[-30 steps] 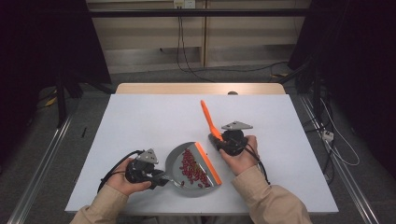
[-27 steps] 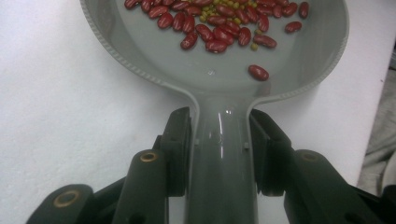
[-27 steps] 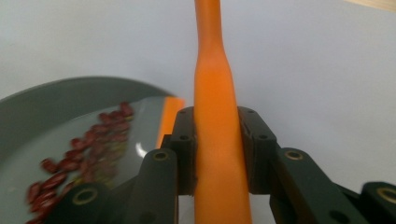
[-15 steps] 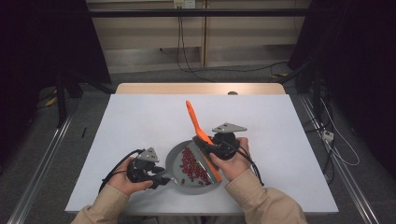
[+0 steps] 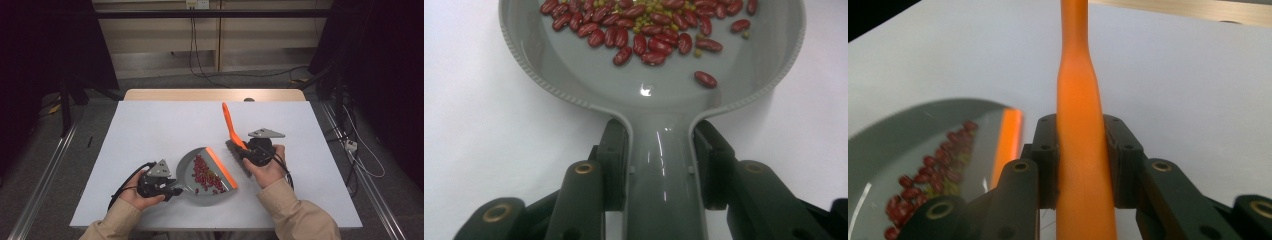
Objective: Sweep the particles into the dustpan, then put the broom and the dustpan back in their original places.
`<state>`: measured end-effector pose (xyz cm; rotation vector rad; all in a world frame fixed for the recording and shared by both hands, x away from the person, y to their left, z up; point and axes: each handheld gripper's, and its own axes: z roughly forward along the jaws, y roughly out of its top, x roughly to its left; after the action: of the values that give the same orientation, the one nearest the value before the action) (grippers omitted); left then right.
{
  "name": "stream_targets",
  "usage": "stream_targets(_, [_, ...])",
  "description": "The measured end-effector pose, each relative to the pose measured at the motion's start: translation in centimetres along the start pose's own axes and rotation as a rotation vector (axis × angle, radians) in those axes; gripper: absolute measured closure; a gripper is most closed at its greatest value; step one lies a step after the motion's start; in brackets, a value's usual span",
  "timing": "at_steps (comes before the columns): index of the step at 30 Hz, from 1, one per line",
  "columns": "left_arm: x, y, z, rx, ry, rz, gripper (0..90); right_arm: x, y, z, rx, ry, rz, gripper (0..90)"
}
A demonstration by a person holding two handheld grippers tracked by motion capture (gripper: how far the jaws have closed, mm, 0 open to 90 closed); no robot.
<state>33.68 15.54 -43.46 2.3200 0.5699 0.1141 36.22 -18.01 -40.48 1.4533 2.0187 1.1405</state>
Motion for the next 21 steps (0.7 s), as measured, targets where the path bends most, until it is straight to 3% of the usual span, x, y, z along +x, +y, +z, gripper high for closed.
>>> stream_targets(3, [0.3,-0.2,-0.6,-0.063,0.036,-0.012,63.2,-0.9,0.0,-0.4,-0.012,-0.014,0.012,71.1])
stream_targets(4, [0.6,-0.2,-0.8,-0.075,0.020,-0.020,63.2,-1.2,0.0,-0.5,-0.016,-0.026,0.008,71.1])
stream_targets(5, [0.7,-0.3,-0.9,-0.091,0.043,-0.025,63.2,-1.6,0.0,-0.7,-0.018,-0.033,0.013,71.1])
stream_targets(11, [2.0,-0.6,-1.9,-0.135,0.110,-0.101,63.0,-3.1,-0.1,-1.1,-0.027,-0.059,0.027,71.1])
stream_targets(13, [2.7,-0.8,-2.2,-0.128,0.145,-0.125,63.0,-3.6,-0.2,-1.2,-0.026,-0.076,0.026,71.0])
stream_targets(17, [4.0,-1.4,-2.5,-0.129,0.222,-0.205,63.0,-4.9,-0.3,-1.4,-0.018,-0.134,0.005,71.0])
stream_targets(19, [4.8,-1.7,-2.6,-0.121,0.259,-0.251,62.9,-5.7,-0.5,-1.6,-0.011,-0.152,0.016,71.0])
stream_targets(21, [5.4,-2.0,-2.7,-0.109,0.310,-0.291,62.9,-6.4,-0.5,-1.9,0.001,-0.200,-0.017,71.0])
